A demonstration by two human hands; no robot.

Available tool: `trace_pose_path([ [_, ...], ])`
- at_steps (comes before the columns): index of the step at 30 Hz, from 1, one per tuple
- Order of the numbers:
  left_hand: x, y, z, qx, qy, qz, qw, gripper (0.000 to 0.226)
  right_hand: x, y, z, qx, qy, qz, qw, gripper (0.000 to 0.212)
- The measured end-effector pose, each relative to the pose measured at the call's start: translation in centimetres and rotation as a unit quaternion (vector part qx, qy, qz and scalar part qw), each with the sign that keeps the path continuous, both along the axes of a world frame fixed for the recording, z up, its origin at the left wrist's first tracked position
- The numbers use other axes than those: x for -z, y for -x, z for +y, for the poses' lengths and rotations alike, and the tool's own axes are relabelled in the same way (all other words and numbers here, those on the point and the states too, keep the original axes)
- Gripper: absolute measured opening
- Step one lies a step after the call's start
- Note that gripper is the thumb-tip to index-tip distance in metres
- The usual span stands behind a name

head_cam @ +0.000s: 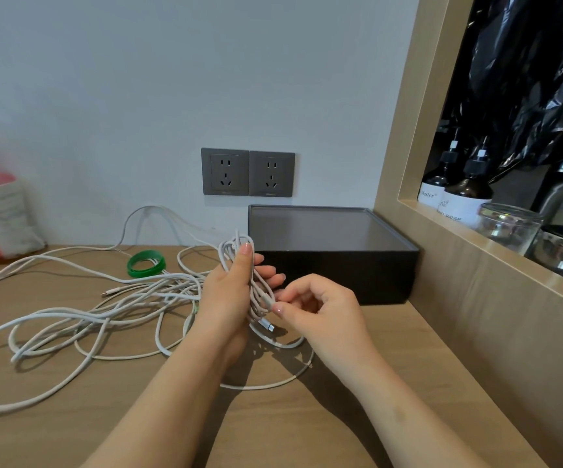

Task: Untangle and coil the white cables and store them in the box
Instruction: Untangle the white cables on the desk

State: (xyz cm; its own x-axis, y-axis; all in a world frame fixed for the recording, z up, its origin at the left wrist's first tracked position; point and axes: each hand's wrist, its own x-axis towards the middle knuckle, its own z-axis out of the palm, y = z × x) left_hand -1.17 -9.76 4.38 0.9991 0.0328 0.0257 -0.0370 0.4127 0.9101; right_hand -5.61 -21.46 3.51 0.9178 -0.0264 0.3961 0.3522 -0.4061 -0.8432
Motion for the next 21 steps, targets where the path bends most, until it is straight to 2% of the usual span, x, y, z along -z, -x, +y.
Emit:
trace_pose_path([
  [7,-0.4,0.7,-0.3,0.022,0.047,0.039,0.998,0.042,0.3,0.2,0.7,0.042,0.039,-0.044,0.997,0.024],
  [12,-0.9,0.2,1.1,-0.029,0.058,0.029,0.997,0.031,0.4,0.0,0.4,0.048,0.019,-0.045,0.998,0.019],
  [17,-1.9,-1.3,4.0,-0.039,-0.032,0.040,0.998,0.025,0.8,-0.2,0.5,0.033,0.048,-0.014,0.998,0.016],
  [19,-2.5,-2.6,5.8,-0.057,-0.107,0.016,0.993,0.024,0.8,-0.3,0.7,0.029,0.070,0.001,0.997,0.017],
  [21,-3.0,-4.2,7.9,-0.095,-0.215,-0.027,0.972,0.029,0.5,-0.3,0.9,0.034,0.088,-0.001,0.996,0.021],
])
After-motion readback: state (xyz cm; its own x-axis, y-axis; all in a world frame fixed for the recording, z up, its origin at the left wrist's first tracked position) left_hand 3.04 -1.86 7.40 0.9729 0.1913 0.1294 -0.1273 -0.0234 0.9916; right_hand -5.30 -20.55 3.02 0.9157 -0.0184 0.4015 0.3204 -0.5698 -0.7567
